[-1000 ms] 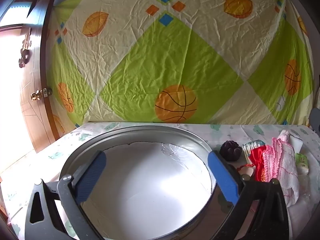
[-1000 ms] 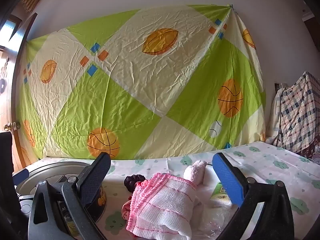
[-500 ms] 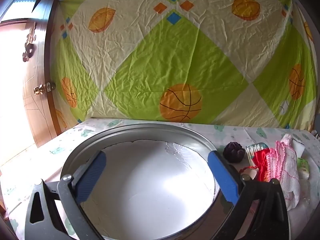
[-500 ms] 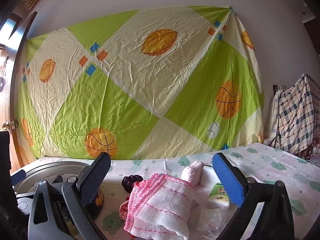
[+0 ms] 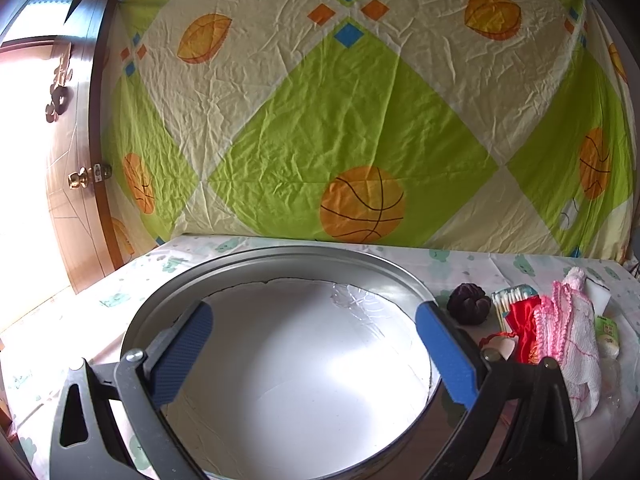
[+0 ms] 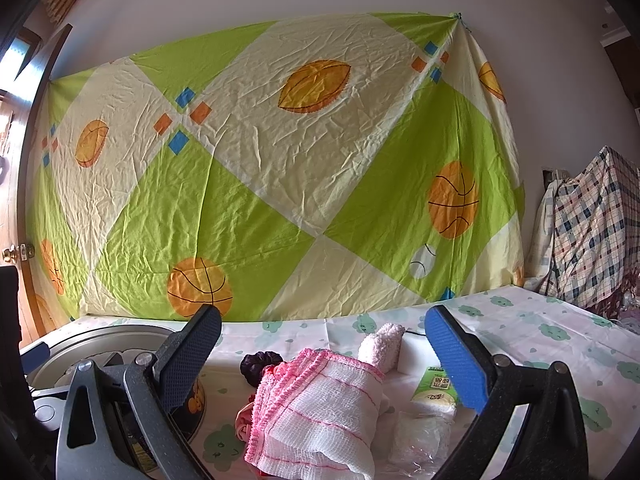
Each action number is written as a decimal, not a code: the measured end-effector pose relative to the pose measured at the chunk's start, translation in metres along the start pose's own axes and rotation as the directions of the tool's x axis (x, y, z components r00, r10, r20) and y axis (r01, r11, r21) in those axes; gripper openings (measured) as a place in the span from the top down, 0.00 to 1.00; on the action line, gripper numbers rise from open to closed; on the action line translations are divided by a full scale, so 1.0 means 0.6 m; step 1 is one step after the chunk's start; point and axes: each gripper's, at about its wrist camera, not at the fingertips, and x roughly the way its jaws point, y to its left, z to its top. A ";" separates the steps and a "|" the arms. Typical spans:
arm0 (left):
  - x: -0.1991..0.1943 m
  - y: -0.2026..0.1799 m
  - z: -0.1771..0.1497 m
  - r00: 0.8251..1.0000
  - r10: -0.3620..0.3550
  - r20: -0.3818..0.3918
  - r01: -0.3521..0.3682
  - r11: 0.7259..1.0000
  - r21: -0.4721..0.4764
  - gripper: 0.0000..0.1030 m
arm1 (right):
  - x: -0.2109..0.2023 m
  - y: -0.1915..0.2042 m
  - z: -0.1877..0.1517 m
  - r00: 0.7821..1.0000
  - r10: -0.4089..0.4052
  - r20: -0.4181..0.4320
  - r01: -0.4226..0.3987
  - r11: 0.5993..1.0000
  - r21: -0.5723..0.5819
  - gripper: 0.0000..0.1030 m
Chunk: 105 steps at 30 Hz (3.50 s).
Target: Organize soft objects
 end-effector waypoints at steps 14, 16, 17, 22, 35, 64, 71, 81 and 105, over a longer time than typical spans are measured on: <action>0.006 0.006 0.002 1.000 -0.006 -0.012 0.005 1.000 -0.019 0.00 | 0.001 -0.001 0.001 1.000 -0.001 -0.002 0.001 1.000 0.004 0.01; 0.005 0.006 0.002 1.000 -0.005 -0.014 0.004 1.000 -0.020 0.00 | 0.001 -0.001 0.001 1.000 -0.002 -0.002 0.002 1.000 0.004 0.01; 0.006 0.006 0.001 1.000 -0.004 -0.015 0.004 1.000 -0.020 0.00 | 0.001 0.000 0.001 1.000 -0.003 -0.002 0.003 1.000 0.003 0.01; 0.006 0.008 0.000 1.000 -0.002 -0.019 0.002 1.000 -0.023 0.00 | 0.001 0.000 0.001 1.000 -0.005 -0.001 0.005 1.000 0.003 0.01; 0.008 0.009 0.000 1.000 0.000 -0.020 0.000 1.000 -0.024 0.00 | 0.000 -0.001 -0.001 1.000 -0.014 0.002 0.014 1.000 -0.001 0.01; 0.010 -0.005 -0.005 0.999 -0.027 -0.034 0.027 1.000 0.015 0.00 | 0.013 -0.042 0.005 0.997 -0.074 0.004 0.074 0.997 -0.038 0.01; 0.006 -0.013 -0.007 0.998 -0.048 -0.048 0.049 0.999 0.014 0.00 | 0.028 -0.109 0.003 0.990 -0.141 -0.011 0.139 0.986 -0.091 0.01; -0.024 -0.092 -0.016 0.976 -0.192 -0.098 0.198 0.979 0.051 0.00 | 0.042 -0.202 0.006 0.979 -0.200 -0.041 0.196 0.976 -0.097 0.01; 0.043 -0.325 -0.058 0.832 -0.346 -0.434 0.430 0.896 0.110 0.54 | 0.055 -0.303 0.011 0.951 -0.278 -0.138 0.289 0.955 0.072 0.02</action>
